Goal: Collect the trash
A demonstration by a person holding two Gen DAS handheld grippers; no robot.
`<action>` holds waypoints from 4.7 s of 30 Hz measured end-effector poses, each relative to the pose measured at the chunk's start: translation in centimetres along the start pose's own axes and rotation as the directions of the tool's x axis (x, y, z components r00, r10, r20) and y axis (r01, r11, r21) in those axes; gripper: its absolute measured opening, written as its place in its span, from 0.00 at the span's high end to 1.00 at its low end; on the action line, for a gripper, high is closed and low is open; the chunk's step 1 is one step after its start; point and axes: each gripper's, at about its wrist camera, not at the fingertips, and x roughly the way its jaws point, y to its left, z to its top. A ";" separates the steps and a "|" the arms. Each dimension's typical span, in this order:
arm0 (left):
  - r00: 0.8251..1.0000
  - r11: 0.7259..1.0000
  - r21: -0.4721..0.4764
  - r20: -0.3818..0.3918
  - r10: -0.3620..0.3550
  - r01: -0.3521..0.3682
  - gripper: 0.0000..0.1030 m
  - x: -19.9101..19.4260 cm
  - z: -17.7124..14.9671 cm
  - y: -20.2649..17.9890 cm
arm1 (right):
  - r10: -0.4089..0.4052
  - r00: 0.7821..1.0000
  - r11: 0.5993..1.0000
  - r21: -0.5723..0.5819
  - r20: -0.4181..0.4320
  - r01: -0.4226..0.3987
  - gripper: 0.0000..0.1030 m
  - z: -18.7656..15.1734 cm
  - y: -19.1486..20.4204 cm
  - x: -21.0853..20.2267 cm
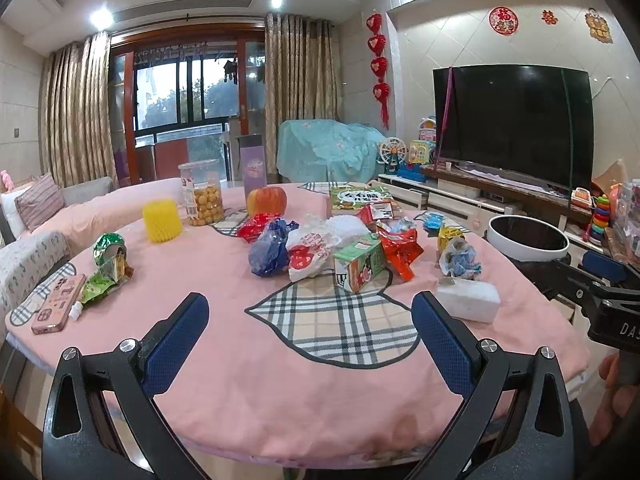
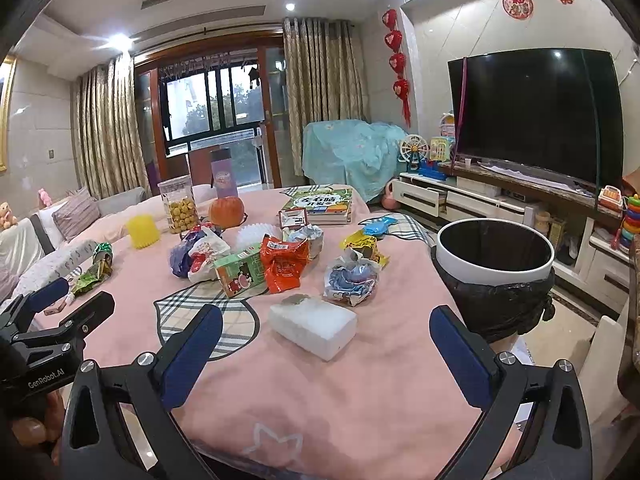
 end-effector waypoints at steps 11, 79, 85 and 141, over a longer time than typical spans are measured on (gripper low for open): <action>1.000 1.000 0.000 0.003 -0.004 0.004 0.00 -0.2 0.1 -0.2 | 0.014 1.000 1.000 -0.004 0.000 -0.014 0.00 0.0 0.0 -0.1; 0.950 0.989 0.054 -0.291 -0.118 0.139 0.01 15.8 2.1 -1.6 | 0.212 0.939 0.977 0.038 -0.269 -0.210 0.00 0.1 -3.0 10.0; 0.933 0.986 0.055 -0.337 -0.128 0.155 0.08 18.0 2.2 -2.2 | 0.216 0.928 0.976 0.043 -0.303 -0.213 0.01 0.0 -3.2 11.3; 0.859 0.927 0.052 -0.396 -0.323 0.373 0.70 12.6 1.1 -9.4 | 0.166 0.952 0.974 0.193 -0.259 -0.117 0.40 0.0 -10.0 6.7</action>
